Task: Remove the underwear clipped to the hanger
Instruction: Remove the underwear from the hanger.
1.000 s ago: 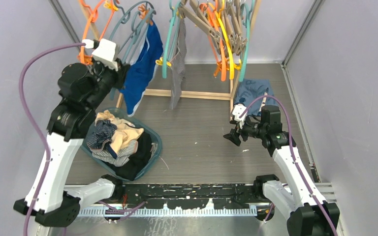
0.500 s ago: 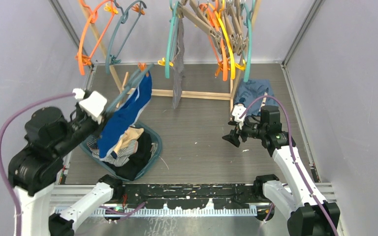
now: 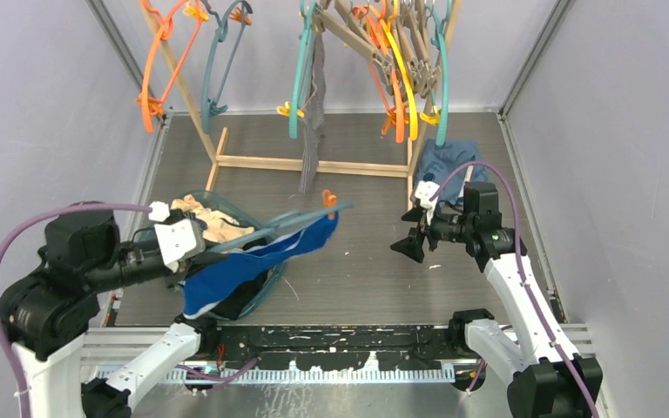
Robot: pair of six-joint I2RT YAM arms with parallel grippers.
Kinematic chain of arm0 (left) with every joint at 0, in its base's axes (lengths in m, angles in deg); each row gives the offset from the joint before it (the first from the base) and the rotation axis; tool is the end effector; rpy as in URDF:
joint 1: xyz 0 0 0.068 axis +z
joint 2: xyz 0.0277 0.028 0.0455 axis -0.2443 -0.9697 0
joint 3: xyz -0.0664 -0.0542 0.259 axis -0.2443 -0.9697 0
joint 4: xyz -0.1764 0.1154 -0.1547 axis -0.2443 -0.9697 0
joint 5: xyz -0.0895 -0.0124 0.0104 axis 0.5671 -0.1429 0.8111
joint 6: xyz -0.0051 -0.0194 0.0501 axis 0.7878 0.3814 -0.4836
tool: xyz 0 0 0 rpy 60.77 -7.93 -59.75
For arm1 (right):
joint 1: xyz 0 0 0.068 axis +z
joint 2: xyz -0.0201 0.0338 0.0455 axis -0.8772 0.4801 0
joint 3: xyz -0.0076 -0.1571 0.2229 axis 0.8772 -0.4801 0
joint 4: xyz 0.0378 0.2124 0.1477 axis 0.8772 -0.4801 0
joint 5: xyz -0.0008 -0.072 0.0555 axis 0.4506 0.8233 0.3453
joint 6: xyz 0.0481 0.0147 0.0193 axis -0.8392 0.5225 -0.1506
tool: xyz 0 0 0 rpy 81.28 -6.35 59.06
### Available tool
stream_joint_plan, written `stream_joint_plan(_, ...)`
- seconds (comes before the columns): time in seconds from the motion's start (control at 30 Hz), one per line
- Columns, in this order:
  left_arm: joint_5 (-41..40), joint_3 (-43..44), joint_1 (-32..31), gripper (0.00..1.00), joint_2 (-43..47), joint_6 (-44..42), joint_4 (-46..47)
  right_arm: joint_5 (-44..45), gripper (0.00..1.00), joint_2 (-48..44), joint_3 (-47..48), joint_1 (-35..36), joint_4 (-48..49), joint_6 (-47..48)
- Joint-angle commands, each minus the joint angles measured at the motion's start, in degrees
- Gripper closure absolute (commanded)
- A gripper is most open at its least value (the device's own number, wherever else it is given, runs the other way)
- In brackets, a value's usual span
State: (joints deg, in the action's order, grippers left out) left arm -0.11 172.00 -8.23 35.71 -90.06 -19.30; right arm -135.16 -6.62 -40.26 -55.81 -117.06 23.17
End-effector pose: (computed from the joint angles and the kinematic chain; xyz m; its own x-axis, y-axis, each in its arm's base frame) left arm 0.0143 -0.0275 0.4760 0.0379 0.4482 -0.8931 0.8837 0.4022 0.2394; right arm 0.1743 0.0459 0.2668 -0.1093 -0.3640 -0.9250 -0.9255 0.3768 -0.0389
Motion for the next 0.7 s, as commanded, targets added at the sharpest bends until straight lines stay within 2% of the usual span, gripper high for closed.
stream_joint_plan(0.0,12.8,1.4,0.3,1.0,-5.4,-2.0,4.5,-2.9,0.11,-1.4,9.3,-0.3,-4.0,-5.5)
stream_joint_plan(0.2,20.7,1.3,0.3,1.0,-12.3,-2.1,10.6,2.0,0.03,-1.6,25.4,-0.2,-13.7,-11.3)
stream_joint_plan(0.4,28.1,1.6,0.2,1.0,-17.5,-2.3,16.5,7.5,0.01,-5.0,35.0,-0.2,-14.0,-21.4)
stream_joint_plan(0.5,32.0,0.0,0.1,1.0,-18.7,-4.2,18.2,6.8,0.01,-3.3,39.1,-0.2,-15.4,-23.9)
stream_joint_plan(0.67,36.7,-4.4,-0.2,1.0,-19.9,-9.0,20.9,3.3,0.02,1.3,42.2,-0.2,-19.2,-23.1)
